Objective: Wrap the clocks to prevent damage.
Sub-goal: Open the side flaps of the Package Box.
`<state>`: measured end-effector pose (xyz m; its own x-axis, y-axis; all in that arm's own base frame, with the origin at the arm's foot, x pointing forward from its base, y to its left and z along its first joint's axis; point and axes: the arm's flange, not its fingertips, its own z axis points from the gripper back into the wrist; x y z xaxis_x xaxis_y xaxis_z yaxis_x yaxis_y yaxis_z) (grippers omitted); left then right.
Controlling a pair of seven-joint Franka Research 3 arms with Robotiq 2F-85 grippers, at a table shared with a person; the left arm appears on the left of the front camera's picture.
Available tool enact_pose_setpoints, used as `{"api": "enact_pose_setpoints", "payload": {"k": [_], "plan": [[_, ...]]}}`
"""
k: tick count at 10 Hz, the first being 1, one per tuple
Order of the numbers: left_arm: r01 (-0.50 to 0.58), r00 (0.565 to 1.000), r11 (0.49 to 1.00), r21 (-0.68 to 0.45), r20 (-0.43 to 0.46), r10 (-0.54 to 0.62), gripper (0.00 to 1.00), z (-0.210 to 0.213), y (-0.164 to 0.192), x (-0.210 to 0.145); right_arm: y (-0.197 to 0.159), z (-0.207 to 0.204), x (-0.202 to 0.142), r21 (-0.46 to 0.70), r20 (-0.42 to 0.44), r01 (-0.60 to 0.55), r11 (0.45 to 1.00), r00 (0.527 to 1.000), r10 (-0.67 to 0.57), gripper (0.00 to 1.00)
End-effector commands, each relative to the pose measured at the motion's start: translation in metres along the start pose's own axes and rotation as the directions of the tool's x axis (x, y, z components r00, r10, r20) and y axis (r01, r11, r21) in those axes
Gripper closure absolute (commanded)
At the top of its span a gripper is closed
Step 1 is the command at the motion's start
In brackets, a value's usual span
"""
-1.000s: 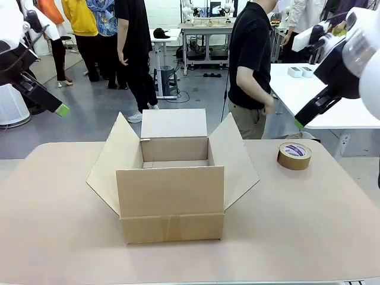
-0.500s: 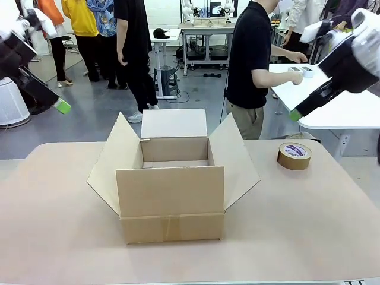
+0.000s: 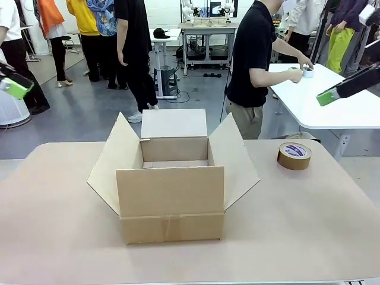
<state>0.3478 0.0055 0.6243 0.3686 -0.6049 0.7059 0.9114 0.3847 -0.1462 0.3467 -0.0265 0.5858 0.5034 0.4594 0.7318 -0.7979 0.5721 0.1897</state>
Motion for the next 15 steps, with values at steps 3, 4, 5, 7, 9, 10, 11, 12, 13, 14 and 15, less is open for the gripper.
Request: {"api": "enact_pose_setpoints", "payload": {"k": [3,4,5,7,9,10,11,12,13,14,15], "plan": [[0.117,0.99,0.989,-0.088,0.091,-0.109,0.0,0.035,-0.002,-0.039,0.016,0.029,-0.035,0.137,-0.005,-0.086,0.987,0.996,0.088,0.0],[0.139,0.986,0.986,-0.088,0.102,-0.13,0.0,0.039,-0.001,-0.046,0.023,0.035,-0.042,0.146,0.0,-0.114,0.983,0.993,0.115,0.0],[0.17,0.981,0.981,-0.095,0.115,-0.158,0.0,0.04,-0.004,-0.054,0.031,0.041,-0.046,0.146,0.012,-0.143,0.979,0.99,0.143,0.0],[0.21,0.972,0.973,-0.093,0.132,-0.197,0.0,0.04,-0.003,-0.065,0.04,0.05,-0.048,0.126,0.032,-0.159,0.979,0.987,0.157,0.0],[0.239,0.961,0.968,-0.073,0.157,-0.226,0.0,0.031,-0.008,-0.068,0.039,0.049,-0.047,0.123,0.04,-0.146,0.982,0.989,0.142,0.0],[0.203,0.974,0.975,-0.088,0.123,-0.192,0.0,0.044,-0.005,-0.066,0.04,0.059,-0.045,0.12,0.016,-0.144,0.982,0.99,0.143,0.0],[0.203,0.974,0.975,-0.088,0.123,-0.192,0.0,0.044,-0.005,-0.066,0.04,0.059,-0.045,0.12,0.016,-0.144,0.982,0.99,0.143,0.0],[0.203,0.974,0.975,-0.088,0.123,-0.192,0.0,0.044,-0.005,-0.066,0.04,0.059,-0.045,0.12,0.016,-0.144,0.982,0.99,0.143,0.0],[0.203,0.974,0.975,-0.088,0.123,-0.192,0.0,0.044,-0.005,-0.066,0.04,0.059,-0.045,0.12,0.016,-0.144,0.982,0.99,0.143,0.0],[0.203,0.974,0.975,-0.088,0.123,-0.192,0.0,0.044,-0.005,-0.066,0.04,0.059,-0.045,0.12,0.016,-0.144,0.982,0.99,0.143,0.0],[0.203,0.974,0.975,-0.088,0.123,-0.192,0.0,0.044,-0.005,-0.066,0.04,0.059,-0.045,0.12,0.016,-0.144,0.982,0.99,0.143,0.0]]}}
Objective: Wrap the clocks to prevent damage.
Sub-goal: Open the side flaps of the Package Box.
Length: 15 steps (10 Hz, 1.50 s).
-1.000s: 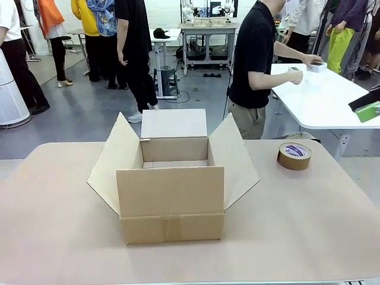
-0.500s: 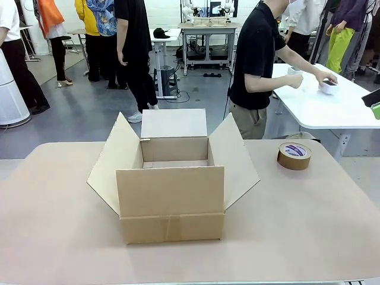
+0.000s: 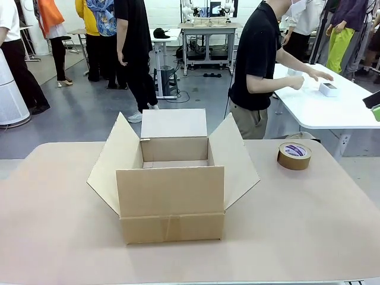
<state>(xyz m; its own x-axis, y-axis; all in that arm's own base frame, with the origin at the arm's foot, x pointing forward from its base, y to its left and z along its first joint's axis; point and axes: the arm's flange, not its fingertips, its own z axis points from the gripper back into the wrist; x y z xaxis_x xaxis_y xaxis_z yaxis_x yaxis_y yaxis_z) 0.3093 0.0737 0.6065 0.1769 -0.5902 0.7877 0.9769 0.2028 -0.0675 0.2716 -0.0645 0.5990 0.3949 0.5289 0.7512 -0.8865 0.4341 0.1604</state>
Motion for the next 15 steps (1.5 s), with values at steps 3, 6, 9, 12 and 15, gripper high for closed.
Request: {"api": "enact_pose_setpoints", "payload": {"k": [3,6,9,12,15], "plan": [[0.027,1.0,1.0,-0.014,0.014,-0.027,0.59,0.008,-0.005,0.0,0.009,0.013,-0.002,-0.007,-0.004,-0.021,1.0,1.0,0.021,0.6],[0.022,1.0,0.999,-0.031,0.001,-0.022,1.0,0.012,-0.006,-0.001,0.014,0.028,-0.007,-0.021,-0.002,-0.013,1.0,1.0,0.013,1.0],[0.028,0.999,0.999,-0.04,-0.015,-0.028,1.0,0.012,-0.007,0.003,0.017,0.023,-0.008,-0.015,-0.037,-0.018,1.0,0.999,0.018,1.0],[0.034,0.999,0.999,-0.03,-0.018,-0.035,1.0,0.015,-0.011,0.008,0.02,0.024,-0.009,-0.014,-0.049,-0.016,1.0,0.999,0.015,1.0],[0.009,1.0,1.0,-0.013,-0.027,-0.01,1.0,0.018,-0.013,0.01,0.022,0.032,-0.012,-0.02,-0.057,-0.013,1.0,0.998,0.012,1.0]]}}
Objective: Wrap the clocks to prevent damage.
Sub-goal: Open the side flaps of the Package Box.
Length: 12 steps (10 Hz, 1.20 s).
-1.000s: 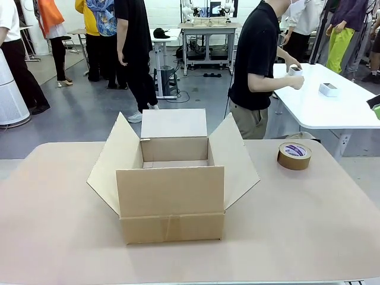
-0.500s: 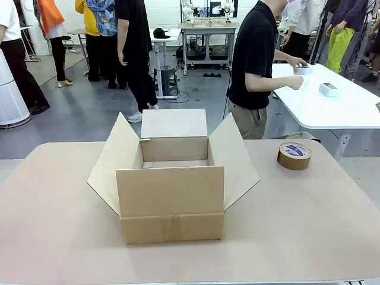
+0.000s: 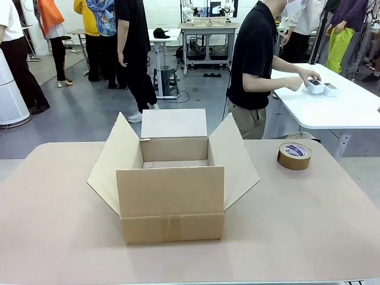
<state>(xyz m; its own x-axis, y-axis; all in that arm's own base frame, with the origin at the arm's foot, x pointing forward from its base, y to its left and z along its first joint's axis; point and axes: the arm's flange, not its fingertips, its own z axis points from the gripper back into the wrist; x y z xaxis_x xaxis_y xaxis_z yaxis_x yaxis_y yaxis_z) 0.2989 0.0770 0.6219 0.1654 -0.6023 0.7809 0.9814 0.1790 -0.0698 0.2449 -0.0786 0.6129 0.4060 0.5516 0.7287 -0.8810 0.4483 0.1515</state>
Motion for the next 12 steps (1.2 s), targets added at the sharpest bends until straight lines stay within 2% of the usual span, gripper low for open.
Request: {"api": "enact_pose_setpoints", "payload": {"k": [1,2,7,8,10,12], "plan": [[-0.044,0.999,0.998,0.042,-0.017,0.045,1.0,0.009,-0.005,0.0,0.004,0.013,-0.006,-0.006,-0.022,0.008,1.0,1.0,-0.008,1.0],[0.0,1.0,1.0,0.0,0.0,0.0,1.0,0.0,0.0,0.0,0.0,0.0,0.0,0.0,0.0,0.0,1.0,1.0,0.0,1.0],[-0.01,1.0,1.0,0.008,-0.007,0.01,1.0,0.001,0.0,0.0,0.001,0.003,-0.001,-0.006,-0.002,0.006,1.0,1.0,-0.006,0.99],[-0.063,0.995,0.998,0.007,-0.078,0.064,1.0,-0.019,0.008,0.029,0.007,-0.013,0.022,-0.013,-0.08,-0.018,1.0,0.997,0.016,0.99],[-0.132,0.96,0.99,0.051,-0.242,0.14,1.0,-0.064,0.023,0.105,0.023,-0.06,0.095,-0.048,-0.171,0.137,0.989,0.975,-0.144,0.99],[-0.234,0.884,0.967,0.101,-0.391,0.255,1.0,-0.108,0.037,0.16,0.038,-0.113,0.147,-0.129,-0.266,0.256,0.958,0.922,-0.282,0.99]]}}
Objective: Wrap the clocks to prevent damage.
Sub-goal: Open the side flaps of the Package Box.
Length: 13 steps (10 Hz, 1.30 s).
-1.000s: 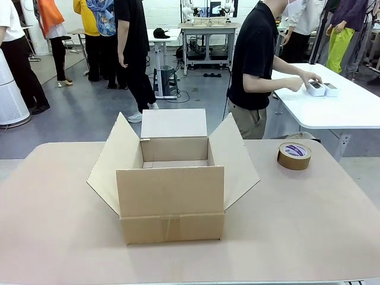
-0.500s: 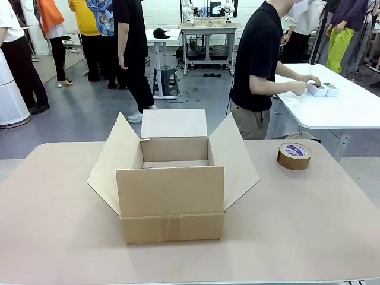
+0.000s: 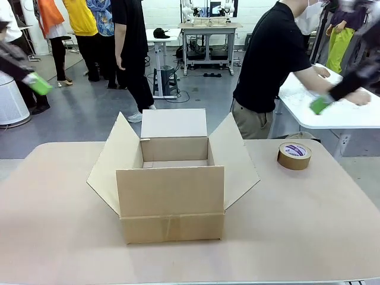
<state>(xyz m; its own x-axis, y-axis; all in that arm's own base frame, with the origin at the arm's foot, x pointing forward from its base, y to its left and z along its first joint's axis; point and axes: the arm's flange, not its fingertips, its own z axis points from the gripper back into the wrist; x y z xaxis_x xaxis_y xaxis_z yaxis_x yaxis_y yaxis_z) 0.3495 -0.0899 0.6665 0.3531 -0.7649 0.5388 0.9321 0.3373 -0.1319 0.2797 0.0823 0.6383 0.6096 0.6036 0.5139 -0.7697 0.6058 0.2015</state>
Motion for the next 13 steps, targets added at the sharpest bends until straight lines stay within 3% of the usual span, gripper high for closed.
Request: {"api": "enact_pose_setpoints", "payload": {"k": [1,3,5,6,7,8,11,12,13], "plan": [[-0.192,0.965,0.981,0.016,-0.177,0.192,1.0,-0.016,0.02,0.051,0.009,-0.025,0.06,-0.071,-0.092,0.245,0.967,0.964,-0.251,0.99],[-0.343,0.901,0.929,0.139,-0.229,0.367,1.0,-0.062,0.025,0.082,0.018,-0.066,0.096,-0.224,-0.093,0.433,0.873,0.882,-0.461,0.99],[-0.427,0.835,0.861,0.278,-0.244,0.493,1.0,-0.102,0.03,0.093,0.018,-0.094,0.11,-0.33,-0.033,0.521,0.787,0.827,-0.561,0.99],[-0.432,0.825,0.831,0.35,-0.219,0.521,1.0,-0.114,0.031,0.096,0.014,-0.104,0.111,-0.363,-0.029,0.525,0.77,0.82,-0.572,0.99],[-0.409,0.838,0.834,0.371,-0.207,0.504,1.0,-0.113,0.026,0.096,0.014,-0.106,0.109,-0.363,-0.046,0.487,0.794,0.842,-0.538,0.99],[-0.419,0.844,0.863,0.283,-0.229,0.485,1.0,-0.11,0.035,0.09,0.014,-0.101,0.105,-0.329,-0.038,0.506,0.797,0.836,-0.547,0.99],[-0.419,0.844,0.863,0.283,-0.229,0.485,1.0,-0.11,0.035,0.09,0.012,-0.105,0.106,-0.338,-0.042,0.503,0.795,0.836,-0.547,0.99],[-0.428,0.837,0.849,0.31,-0.219,0.502,1.0,-0.115,0.036,0.093,0.023,-0.116,0.101,-0.387,0.009,0.574,0.722,0.785,-0.619,0.99],[-0.541,0.767,0.742,0.396,-0.131,0.628,1.0,-0.129,0.036,0.101,0.032,-0.131,0.101,-0.437,0.07,0.623,0.649,0.743,-0.666,0.99]]}}
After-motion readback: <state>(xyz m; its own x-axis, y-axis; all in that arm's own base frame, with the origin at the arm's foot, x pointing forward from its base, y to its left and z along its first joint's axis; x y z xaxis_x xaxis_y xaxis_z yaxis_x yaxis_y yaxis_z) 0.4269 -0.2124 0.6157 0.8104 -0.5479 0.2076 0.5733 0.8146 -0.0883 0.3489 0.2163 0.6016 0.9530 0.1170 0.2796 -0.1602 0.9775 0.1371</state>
